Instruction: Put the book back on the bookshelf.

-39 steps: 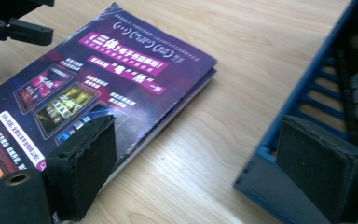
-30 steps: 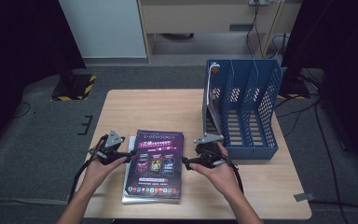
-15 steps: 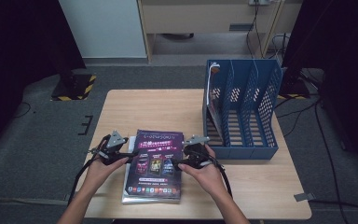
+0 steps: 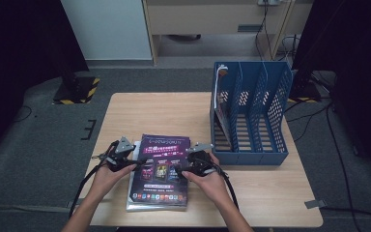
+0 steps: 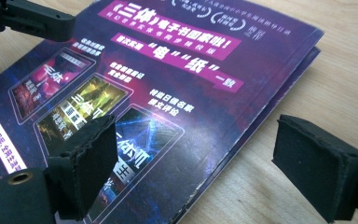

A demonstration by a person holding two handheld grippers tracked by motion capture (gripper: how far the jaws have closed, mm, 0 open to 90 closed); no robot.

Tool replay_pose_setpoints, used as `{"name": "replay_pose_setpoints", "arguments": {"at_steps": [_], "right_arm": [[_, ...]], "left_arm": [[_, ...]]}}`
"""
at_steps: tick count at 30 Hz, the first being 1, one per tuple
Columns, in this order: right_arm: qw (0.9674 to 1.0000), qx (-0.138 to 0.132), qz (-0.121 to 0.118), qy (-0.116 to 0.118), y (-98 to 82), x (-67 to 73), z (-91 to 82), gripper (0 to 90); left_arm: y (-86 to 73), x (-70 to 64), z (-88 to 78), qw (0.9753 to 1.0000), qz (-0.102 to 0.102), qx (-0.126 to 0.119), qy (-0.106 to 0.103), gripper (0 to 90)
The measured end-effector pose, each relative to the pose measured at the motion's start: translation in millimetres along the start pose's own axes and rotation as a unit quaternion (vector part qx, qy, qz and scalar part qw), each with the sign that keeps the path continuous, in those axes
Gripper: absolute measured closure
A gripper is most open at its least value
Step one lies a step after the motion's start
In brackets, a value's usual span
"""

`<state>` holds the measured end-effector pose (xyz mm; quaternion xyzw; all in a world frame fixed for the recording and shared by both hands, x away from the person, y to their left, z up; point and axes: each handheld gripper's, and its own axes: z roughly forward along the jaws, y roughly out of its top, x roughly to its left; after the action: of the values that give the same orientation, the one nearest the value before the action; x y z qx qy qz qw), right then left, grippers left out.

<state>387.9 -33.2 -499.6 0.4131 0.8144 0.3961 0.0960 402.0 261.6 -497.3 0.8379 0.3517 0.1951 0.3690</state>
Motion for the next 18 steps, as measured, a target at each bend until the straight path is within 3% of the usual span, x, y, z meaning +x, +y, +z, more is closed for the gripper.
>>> {"name": "replay_pose_setpoints", "arguments": {"at_steps": [4, 12, 18], "right_arm": [[1.0000, 0.003, -0.003, 0.006, -2.2, 1.0, 3.7, 13.6], [0.9998, 0.013, 0.005, 0.012, -4.7, 2.8, 7.6, 12.9], [0.9997, 0.015, 0.000, 0.019, -4.2, 3.8, 11.2, 12.4]], "left_arm": [[-1.3, -2.5, 5.1, 0.9999, 0.005, 0.012, -0.003, 27.2], [-4.1, -0.9, 7.2, 0.9994, -0.024, 0.010, -0.023, 24.5], [-6.7, 1.1, 10.3, 0.9970, -0.058, 0.011, -0.050, 22.7]]}}
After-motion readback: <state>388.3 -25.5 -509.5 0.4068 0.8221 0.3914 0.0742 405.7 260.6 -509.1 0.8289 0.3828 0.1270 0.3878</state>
